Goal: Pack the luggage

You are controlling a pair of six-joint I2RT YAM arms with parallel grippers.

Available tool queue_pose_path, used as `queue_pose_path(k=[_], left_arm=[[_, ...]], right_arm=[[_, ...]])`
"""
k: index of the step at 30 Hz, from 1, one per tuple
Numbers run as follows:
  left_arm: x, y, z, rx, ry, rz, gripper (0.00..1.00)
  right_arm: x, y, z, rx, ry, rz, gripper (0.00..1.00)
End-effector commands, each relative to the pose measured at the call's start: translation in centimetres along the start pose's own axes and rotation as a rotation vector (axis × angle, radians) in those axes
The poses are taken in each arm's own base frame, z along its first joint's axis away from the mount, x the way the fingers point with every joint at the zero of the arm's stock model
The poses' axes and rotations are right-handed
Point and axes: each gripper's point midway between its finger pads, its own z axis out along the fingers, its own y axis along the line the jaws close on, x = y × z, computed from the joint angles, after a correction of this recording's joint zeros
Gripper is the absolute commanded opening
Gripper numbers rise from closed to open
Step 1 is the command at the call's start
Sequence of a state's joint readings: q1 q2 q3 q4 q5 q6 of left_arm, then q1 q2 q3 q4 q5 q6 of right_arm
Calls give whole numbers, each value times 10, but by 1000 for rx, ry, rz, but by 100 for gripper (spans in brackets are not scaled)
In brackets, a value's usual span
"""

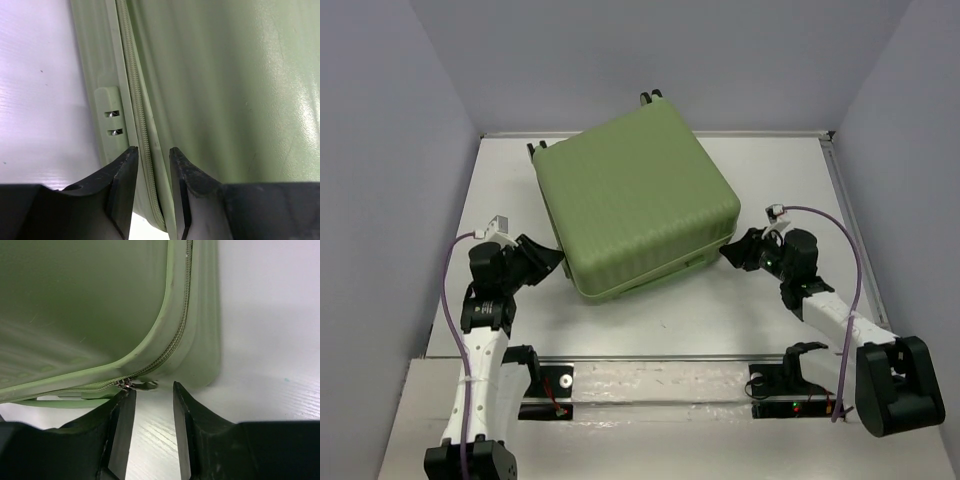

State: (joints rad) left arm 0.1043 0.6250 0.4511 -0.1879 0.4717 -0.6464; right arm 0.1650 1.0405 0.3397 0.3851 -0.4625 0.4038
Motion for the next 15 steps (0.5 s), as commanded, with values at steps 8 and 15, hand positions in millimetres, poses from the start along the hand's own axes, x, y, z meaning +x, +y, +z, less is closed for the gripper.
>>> queue_pose_path(k=[8, 15], left_arm=[[23, -14, 1, 78, 76, -28, 36], [41, -18, 6, 98, 122, -36, 34]], right_arm=[[-38, 33, 17, -188, -118, -116, 35], [-43, 48, 14, -222, -128, -164, 30]])
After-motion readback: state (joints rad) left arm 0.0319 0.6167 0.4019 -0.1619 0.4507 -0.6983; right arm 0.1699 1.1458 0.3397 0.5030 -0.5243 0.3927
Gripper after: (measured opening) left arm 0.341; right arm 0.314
